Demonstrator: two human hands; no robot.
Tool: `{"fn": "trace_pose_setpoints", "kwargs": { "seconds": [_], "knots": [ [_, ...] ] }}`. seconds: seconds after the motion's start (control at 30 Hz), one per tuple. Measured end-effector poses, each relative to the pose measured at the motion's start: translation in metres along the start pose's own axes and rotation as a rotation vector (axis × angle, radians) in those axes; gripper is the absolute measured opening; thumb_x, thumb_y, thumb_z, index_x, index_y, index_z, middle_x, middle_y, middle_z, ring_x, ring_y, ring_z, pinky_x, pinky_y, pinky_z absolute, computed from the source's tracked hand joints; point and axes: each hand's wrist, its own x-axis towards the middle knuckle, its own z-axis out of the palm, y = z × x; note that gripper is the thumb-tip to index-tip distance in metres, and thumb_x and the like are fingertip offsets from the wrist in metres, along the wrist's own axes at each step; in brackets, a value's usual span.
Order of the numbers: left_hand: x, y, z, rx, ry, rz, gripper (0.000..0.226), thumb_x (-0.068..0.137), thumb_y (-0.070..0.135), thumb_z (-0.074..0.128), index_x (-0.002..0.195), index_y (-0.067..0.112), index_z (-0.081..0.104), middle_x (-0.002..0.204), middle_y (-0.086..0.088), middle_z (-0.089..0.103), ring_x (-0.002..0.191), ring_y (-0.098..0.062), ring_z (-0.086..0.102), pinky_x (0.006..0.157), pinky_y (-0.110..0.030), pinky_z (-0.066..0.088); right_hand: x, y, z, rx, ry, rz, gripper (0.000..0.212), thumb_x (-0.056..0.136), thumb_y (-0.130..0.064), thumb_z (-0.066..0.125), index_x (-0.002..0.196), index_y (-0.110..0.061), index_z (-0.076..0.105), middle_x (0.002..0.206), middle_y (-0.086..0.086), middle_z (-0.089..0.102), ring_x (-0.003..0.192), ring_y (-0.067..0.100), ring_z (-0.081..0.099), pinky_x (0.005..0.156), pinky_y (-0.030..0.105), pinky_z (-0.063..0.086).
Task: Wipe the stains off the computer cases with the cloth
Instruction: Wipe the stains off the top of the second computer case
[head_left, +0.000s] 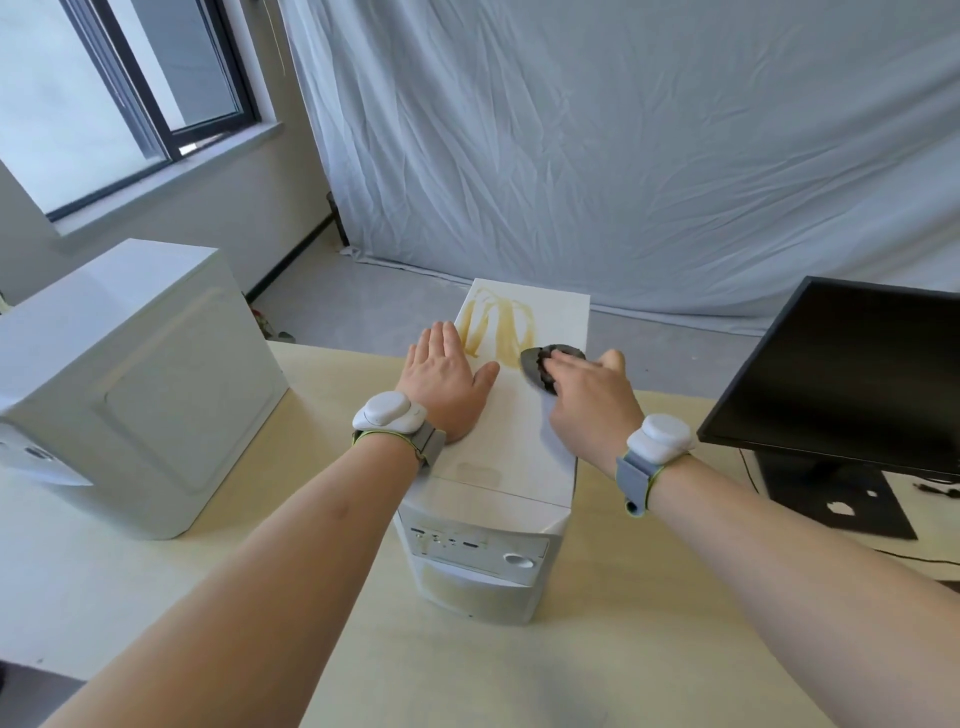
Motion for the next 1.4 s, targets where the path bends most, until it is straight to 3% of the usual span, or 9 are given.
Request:
{"fn": "trace_pose_setpoints", "kwargs": {
  "seconds": [0.13,0.27,0.33,0.43,0.67,0.9,1.03,1.27,1.4],
  "knots": [
    [0.002,0.000,0.000,0.012,-0.023,0.004,0.080,0.102,0.057,0.030,0.157,0.002,0.011,0.167,-0.014,0.013,0.155,-0.029,0.008,0.126,-0.045,0.011,0.006,0.000,-0.026,0.148,-0.079,0.055,0.037,0.090,-0.003,0.037,0.107,-0.015,0.068,0.099,0.000,0.066,0.103,0.031,0.042,0.082,0.034,0.034],
    [0.003,-0.001,0.002,-0.002,-0.021,-0.005,0.079,0.102,0.057,0.031,0.156,0.002,0.014,0.166,-0.014,0.016,0.155,-0.029,0.010,0.125,-0.045,0.013,0.046,0.017,-0.024,0.170,0.046,0.183,0.031,0.098,-0.014,0.041,0.121,-0.012,0.060,0.133,0.004,0.056,0.117,0.035,0.046,0.090,0.035,0.028],
    [0.002,-0.001,0.002,-0.002,-0.013,-0.007,0.079,0.102,0.056,0.031,0.156,0.001,0.013,0.166,-0.015,0.015,0.155,-0.030,0.010,0.125,-0.045,0.012,0.045,0.010,-0.011,0.158,-0.006,0.254,0.035,0.101,-0.019,0.042,0.132,-0.016,0.055,0.140,0.003,0.046,0.119,0.038,0.041,0.093,0.035,0.030],
    [0.001,-0.001,-0.001,-0.011,-0.018,-0.009,0.080,0.103,0.055,0.031,0.157,0.000,0.010,0.167,-0.017,0.011,0.155,-0.030,0.007,0.126,-0.044,0.009,0.029,-0.005,-0.003,0.151,0.079,0.326,0.032,0.097,-0.016,0.045,0.125,-0.012,0.061,0.127,0.008,0.050,0.109,0.036,0.042,0.087,0.034,0.034],
    [0.000,-0.001,-0.001,-0.016,-0.054,0.016,0.083,0.104,0.058,0.023,0.159,0.000,0.001,0.168,-0.017,0.002,0.156,-0.028,0.000,0.127,-0.043,0.006,-0.014,-0.029,-0.038,0.039,-0.043,0.034,0.016,0.085,-0.019,0.046,0.075,-0.013,0.056,0.086,-0.001,0.046,0.075,0.025,0.045,0.058,0.031,0.030],
    [-0.002,0.001,-0.005,-0.008,-0.053,0.043,0.082,0.104,0.058,0.020,0.159,0.000,0.002,0.168,-0.016,0.005,0.156,-0.028,0.003,0.126,-0.044,0.006,0.032,-0.004,-0.027,0.106,-0.022,0.150,0.024,0.090,-0.014,0.050,0.098,-0.012,0.073,0.107,0.007,0.055,0.093,0.032,0.055,0.069,0.031,0.037],
    [-0.003,0.001,-0.007,-0.017,-0.064,0.037,0.080,0.105,0.056,0.020,0.159,0.000,0.002,0.168,-0.016,0.005,0.156,-0.028,0.002,0.126,-0.043,0.006,0.061,-0.006,-0.023,0.067,-0.044,0.257,0.023,0.086,-0.015,0.049,0.092,-0.009,0.070,0.109,0.008,0.054,0.090,0.035,0.057,0.069,0.033,0.043],
    [-0.003,-0.001,-0.007,-0.069,-0.069,0.046,0.079,0.105,0.057,0.016,0.159,0.001,0.002,0.168,-0.016,0.005,0.156,-0.028,0.002,0.126,-0.044,0.007,0.002,-0.032,-0.038,0.141,-0.130,-0.033,0.017,0.081,-0.019,0.051,0.078,-0.016,0.067,0.088,-0.003,0.051,0.079,0.026,0.053,0.063,0.033,0.043],
    [-0.004,0.000,-0.010,-0.073,-0.071,0.048,0.079,0.105,0.056,0.015,0.159,0.001,0.003,0.168,-0.016,0.006,0.156,-0.028,0.002,0.126,-0.044,0.007,0.010,-0.014,-0.036,0.147,-0.098,-0.007,0.022,0.082,-0.013,0.051,0.086,-0.017,0.073,0.090,-0.005,0.050,0.081,0.024,0.051,0.062,0.030,0.035]
  ]
}}
